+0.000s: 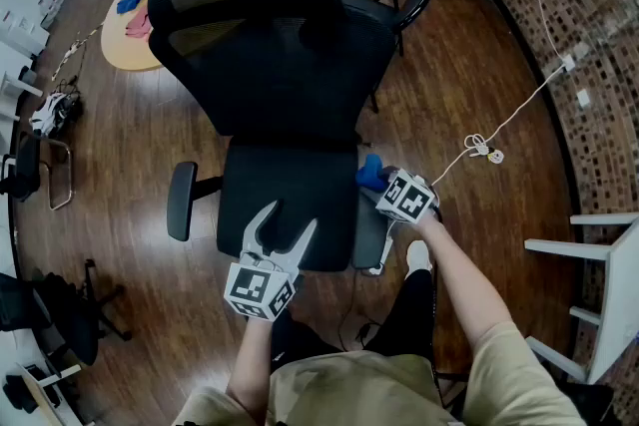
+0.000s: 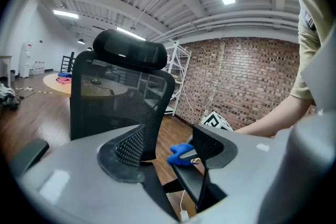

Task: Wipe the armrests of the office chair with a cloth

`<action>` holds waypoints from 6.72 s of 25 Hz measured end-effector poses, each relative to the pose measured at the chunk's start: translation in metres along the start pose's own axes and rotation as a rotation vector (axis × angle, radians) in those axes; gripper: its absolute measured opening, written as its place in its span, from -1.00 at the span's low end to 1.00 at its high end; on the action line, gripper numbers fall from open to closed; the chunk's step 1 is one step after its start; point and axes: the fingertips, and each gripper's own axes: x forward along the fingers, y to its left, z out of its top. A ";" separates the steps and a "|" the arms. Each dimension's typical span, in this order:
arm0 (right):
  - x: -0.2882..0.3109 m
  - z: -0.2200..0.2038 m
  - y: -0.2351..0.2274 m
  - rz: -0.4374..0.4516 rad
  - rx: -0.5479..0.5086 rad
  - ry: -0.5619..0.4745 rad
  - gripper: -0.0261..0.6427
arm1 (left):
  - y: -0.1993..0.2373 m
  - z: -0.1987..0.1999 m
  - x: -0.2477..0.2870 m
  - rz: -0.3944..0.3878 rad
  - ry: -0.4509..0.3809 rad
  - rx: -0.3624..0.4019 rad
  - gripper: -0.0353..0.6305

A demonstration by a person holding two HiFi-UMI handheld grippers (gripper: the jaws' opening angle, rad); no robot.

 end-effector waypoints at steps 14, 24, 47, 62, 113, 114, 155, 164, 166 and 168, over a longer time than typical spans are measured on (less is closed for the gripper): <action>0.007 -0.068 0.192 0.377 0.032 0.067 -0.86 | -0.005 0.004 0.001 -0.068 -0.023 0.008 0.00; -0.075 0.017 0.119 0.165 0.118 -0.266 -0.86 | -0.011 0.016 -0.002 -0.065 -0.031 0.025 -0.01; -0.005 -0.089 0.207 0.358 -0.011 0.024 -0.86 | -0.013 0.008 -0.005 -0.073 -0.068 -0.039 -0.02; -0.031 -0.020 -0.036 -0.093 0.089 -0.089 -0.86 | -0.011 0.019 -0.010 -0.055 -0.081 -0.027 -0.03; 0.035 -0.047 0.202 0.261 -0.157 0.226 -0.86 | 0.047 0.021 -0.078 0.061 -0.192 -0.139 -0.12; 0.030 -0.052 0.210 0.275 -0.163 0.222 -0.86 | 0.044 0.021 -0.076 0.057 -0.190 -0.138 -0.12; 0.033 -0.024 0.087 0.722 -0.478 0.599 -0.86 | 0.066 -0.065 -0.043 0.034 -0.108 -0.155 -0.12; 0.100 -0.022 0.043 0.878 -0.504 0.846 -0.86 | 0.122 -0.149 -0.012 0.047 -0.111 -0.171 -0.09; 0.087 -0.053 0.066 1.112 -0.512 1.017 -0.86 | 0.127 -0.165 -0.009 0.052 -0.106 -0.181 -0.09; 0.058 -0.072 0.084 1.370 -0.414 1.246 -0.87 | 0.130 -0.179 -0.009 0.058 -0.110 -0.206 -0.09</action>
